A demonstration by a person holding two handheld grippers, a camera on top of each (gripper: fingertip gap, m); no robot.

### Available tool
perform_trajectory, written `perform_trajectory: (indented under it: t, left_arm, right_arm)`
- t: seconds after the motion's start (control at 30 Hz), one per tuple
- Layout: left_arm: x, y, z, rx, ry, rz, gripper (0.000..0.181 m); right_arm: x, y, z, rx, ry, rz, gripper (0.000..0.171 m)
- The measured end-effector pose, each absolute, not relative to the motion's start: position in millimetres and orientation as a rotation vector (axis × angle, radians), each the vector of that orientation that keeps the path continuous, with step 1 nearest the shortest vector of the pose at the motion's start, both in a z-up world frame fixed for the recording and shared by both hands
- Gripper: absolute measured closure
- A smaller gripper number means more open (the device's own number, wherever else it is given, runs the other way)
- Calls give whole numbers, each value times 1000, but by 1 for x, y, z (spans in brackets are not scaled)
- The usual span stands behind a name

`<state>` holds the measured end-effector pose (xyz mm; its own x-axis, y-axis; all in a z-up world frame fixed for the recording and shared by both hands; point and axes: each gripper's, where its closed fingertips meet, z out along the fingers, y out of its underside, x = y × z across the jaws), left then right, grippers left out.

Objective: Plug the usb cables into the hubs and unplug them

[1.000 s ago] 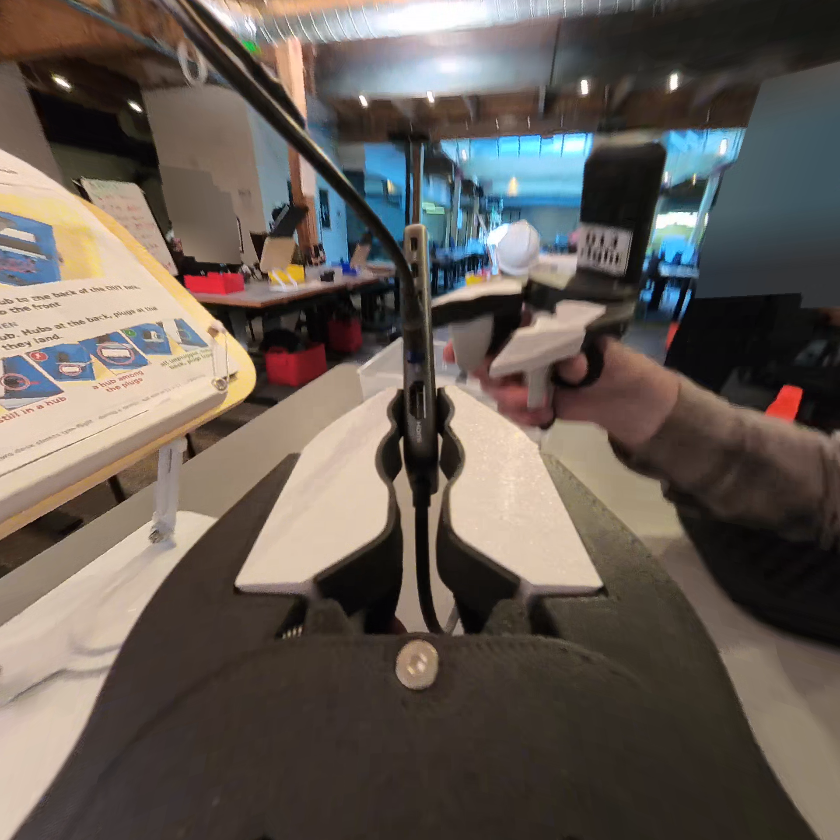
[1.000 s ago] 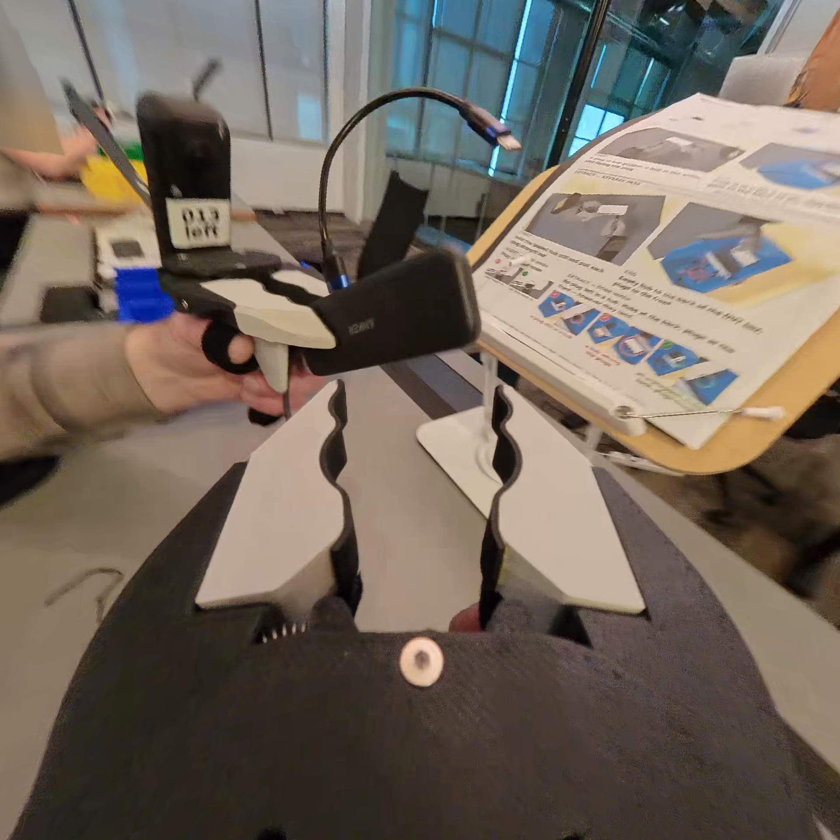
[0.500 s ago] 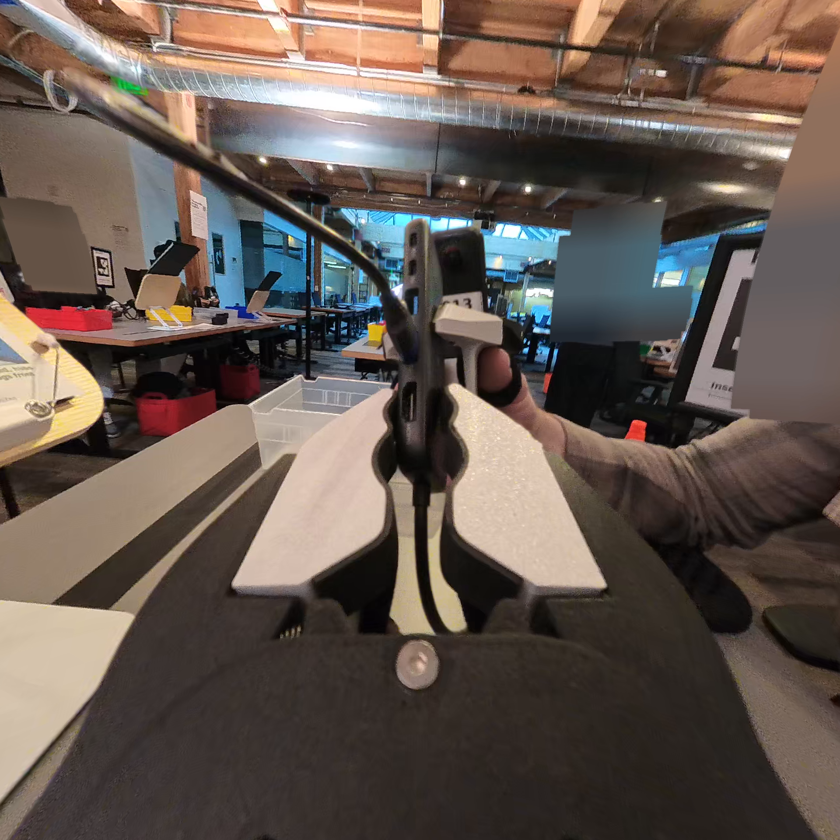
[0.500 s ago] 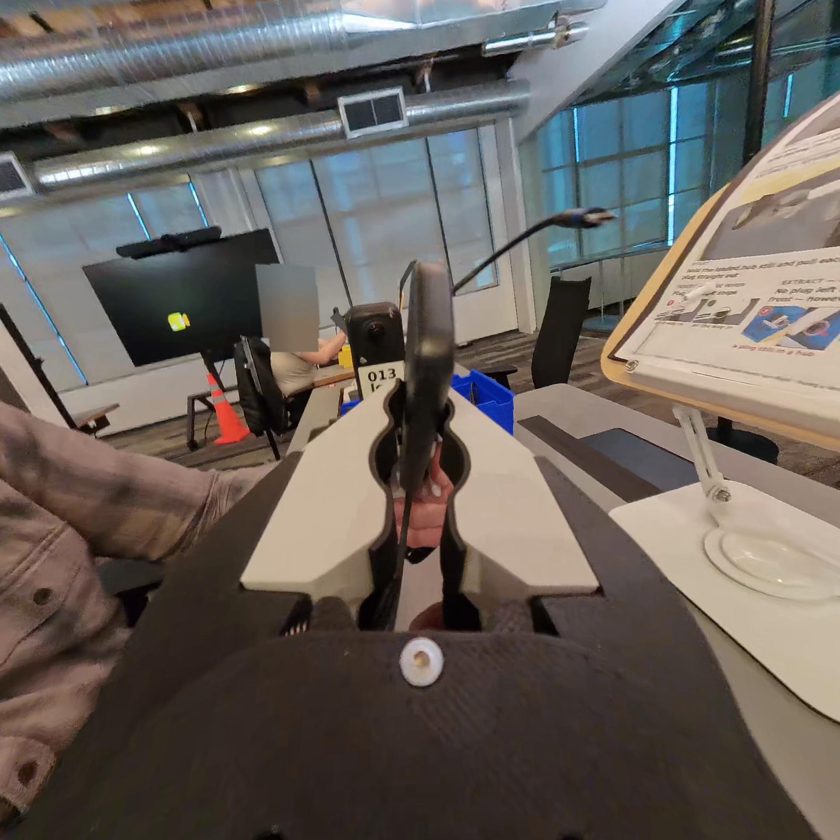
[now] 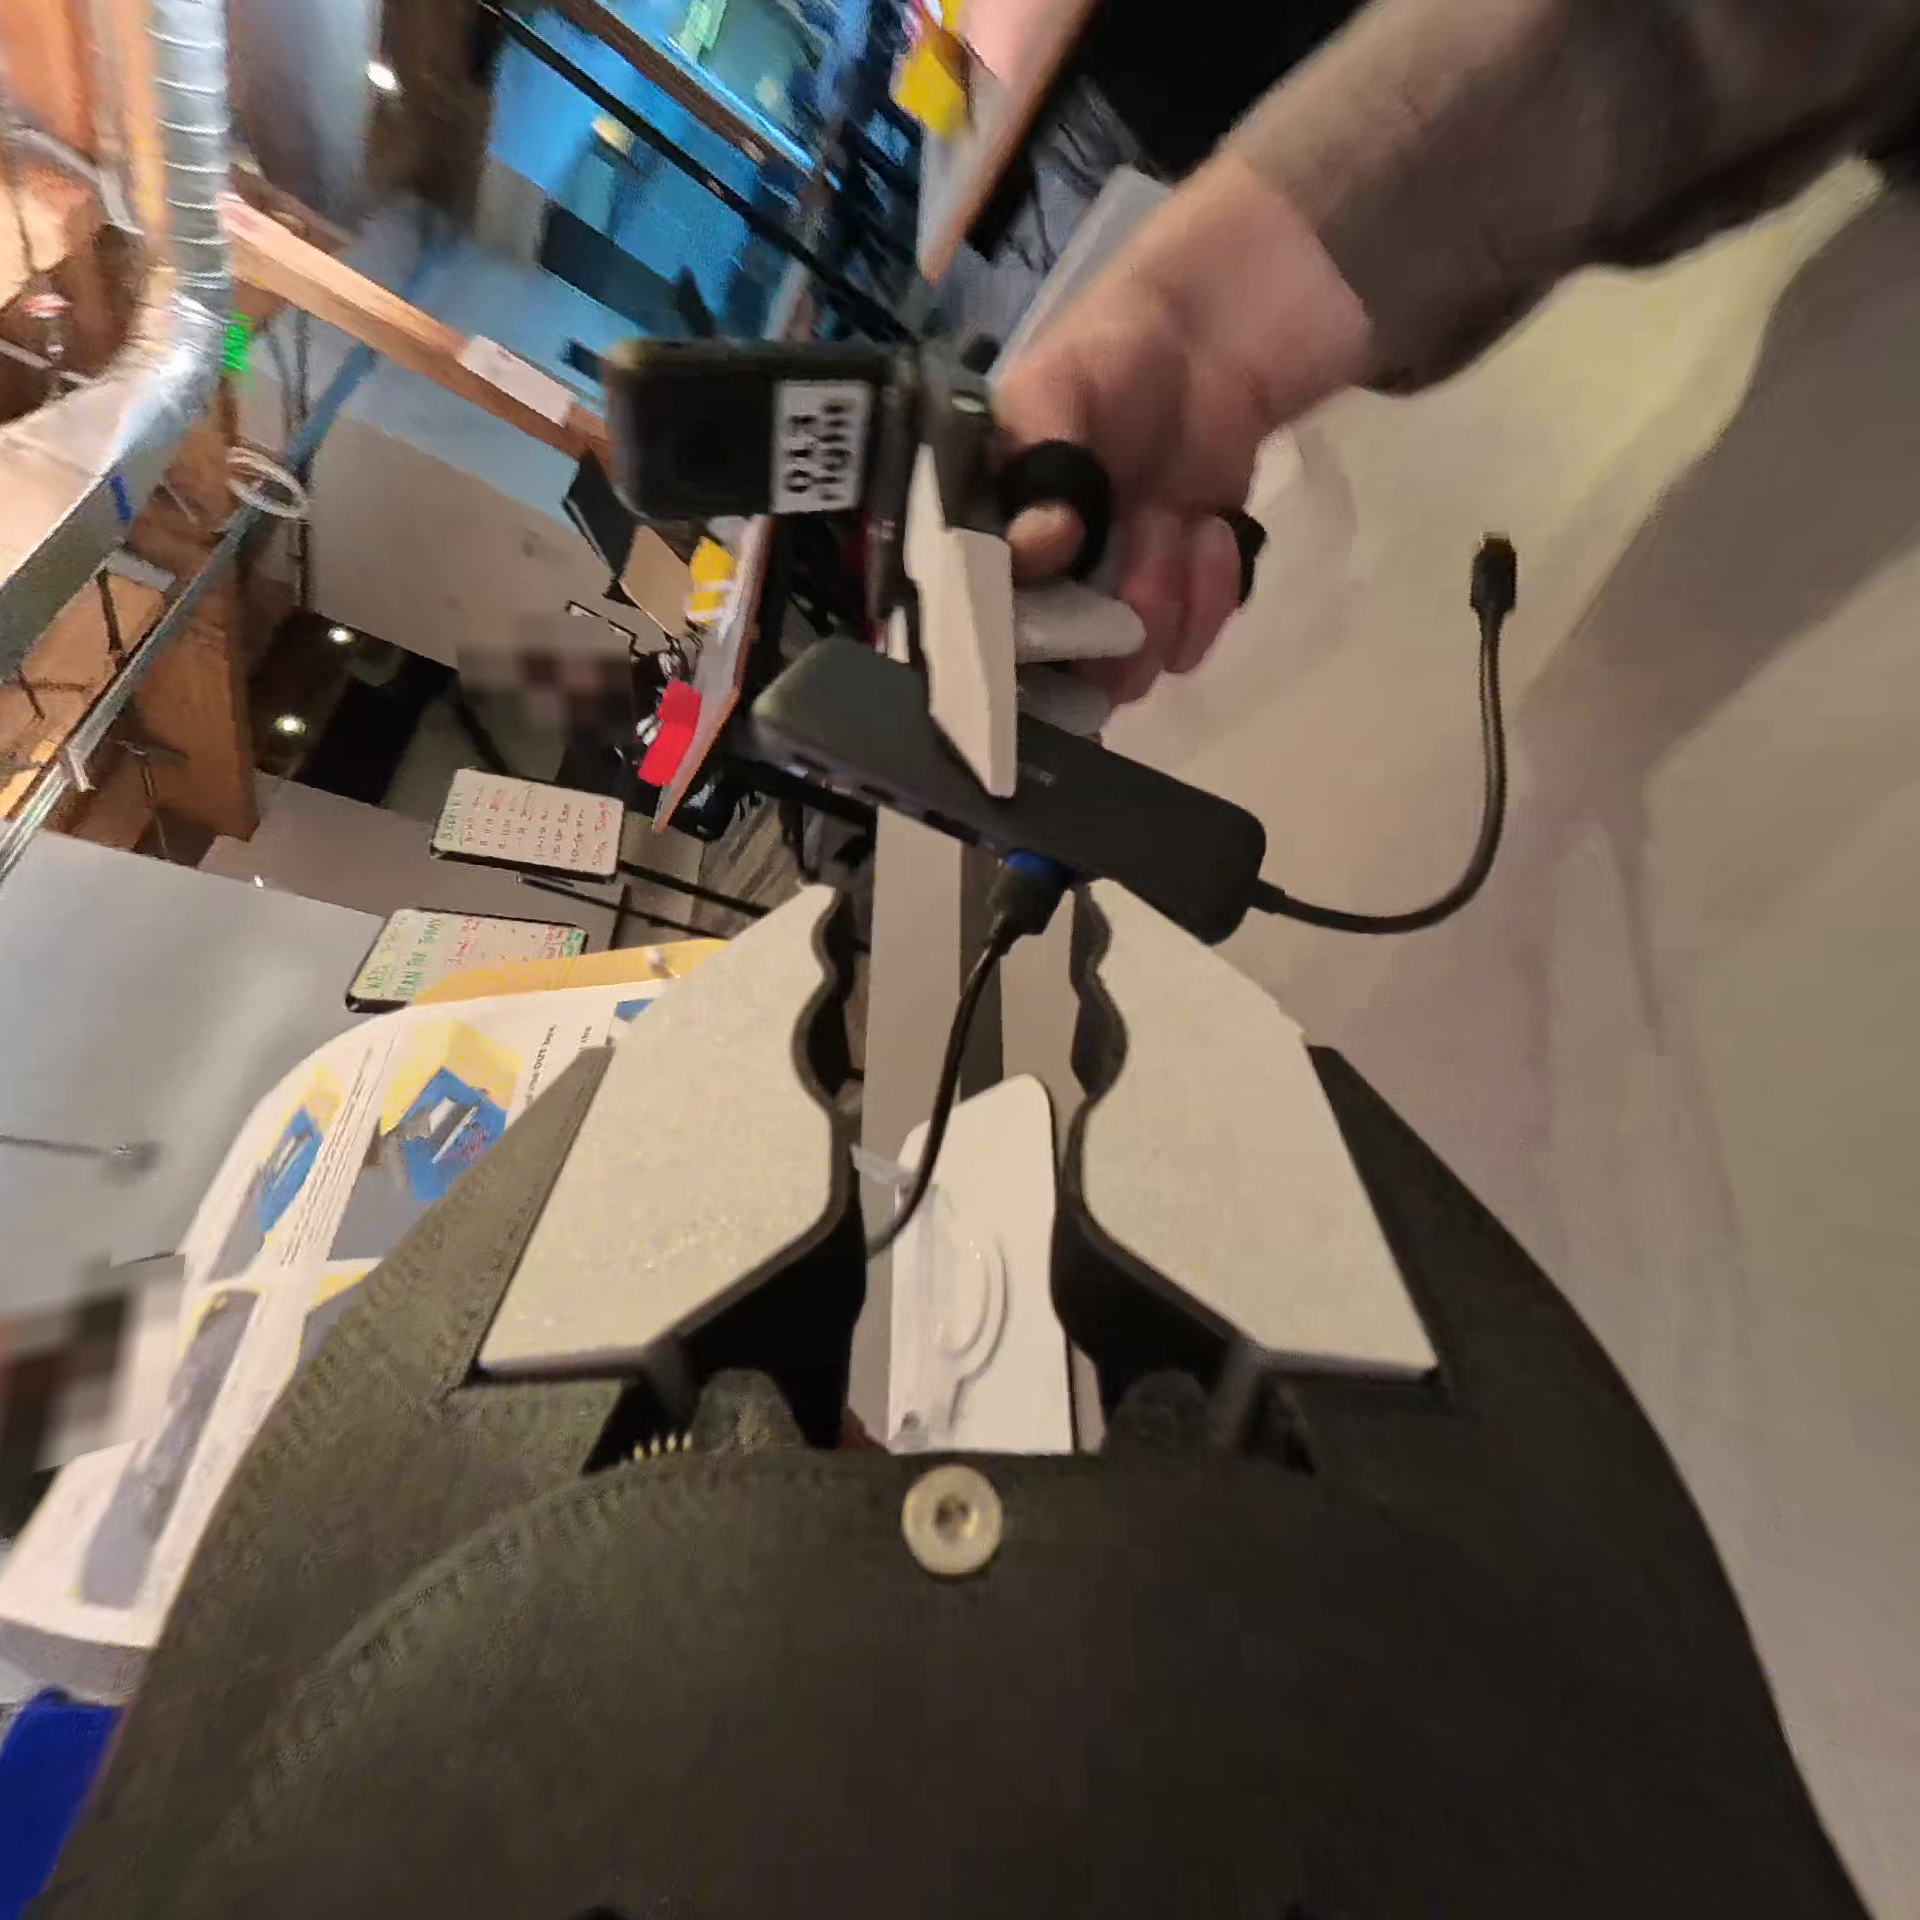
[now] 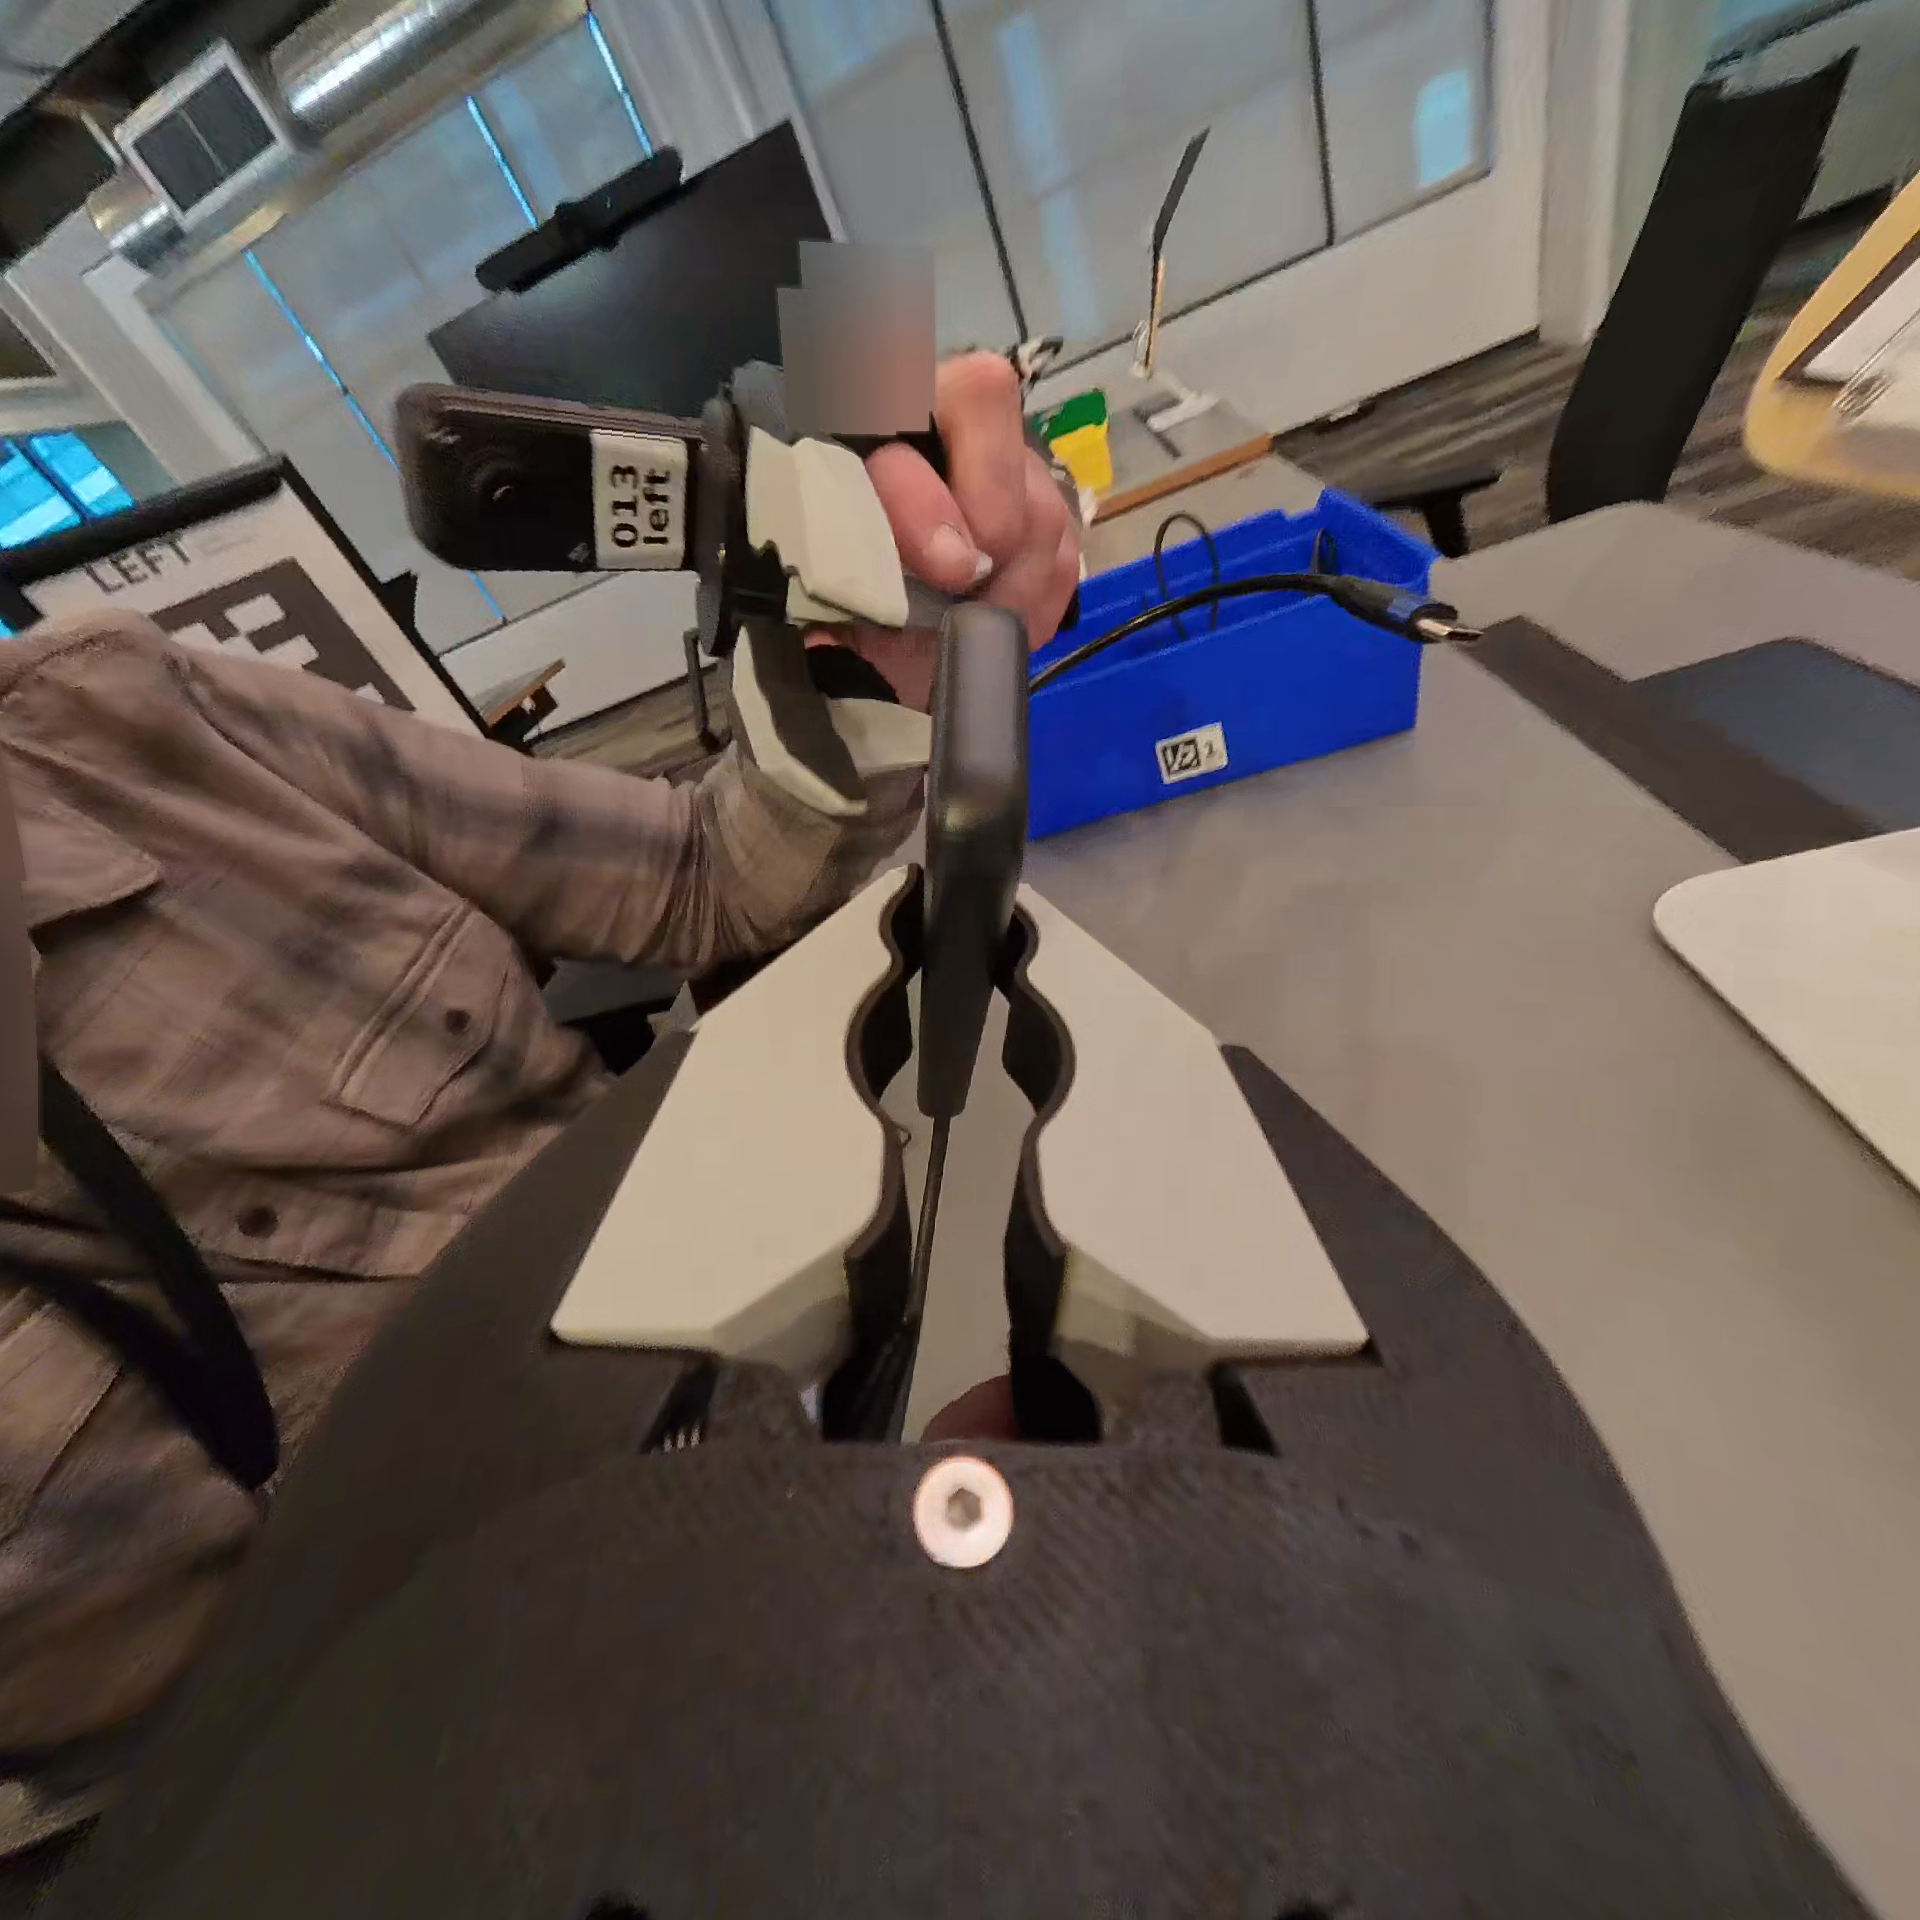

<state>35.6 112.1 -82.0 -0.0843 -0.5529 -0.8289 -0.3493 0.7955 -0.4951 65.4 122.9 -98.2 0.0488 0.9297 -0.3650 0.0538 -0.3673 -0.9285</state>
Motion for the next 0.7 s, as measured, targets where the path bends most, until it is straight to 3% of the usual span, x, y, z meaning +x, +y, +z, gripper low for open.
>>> perform_trajectory:
  t: [0.17,0.3,0.53,0.63,0.7]
  left_arm:
    - [45,118,-119,-701,1842,62,141]
    - [50,110,-129,-692,1886,34,162]
    - [55,104,-127,-706,1859,-74,165]
    - [57,107,-126,-752,1834,-146,165]
    - [58,111,-124,-792,1797,-199,165]
  right_arm:
    - [56,110,-116,-1591,-1109,1495,162]
    - [57,107,-118,-1592,-1114,1547,162]
    - [60,105,-111,-1562,-1088,1612,162]
    - [59,115,-107,-1571,-1029,1548,155]
    - [59,123,-102,-1562,-991,1488,139]
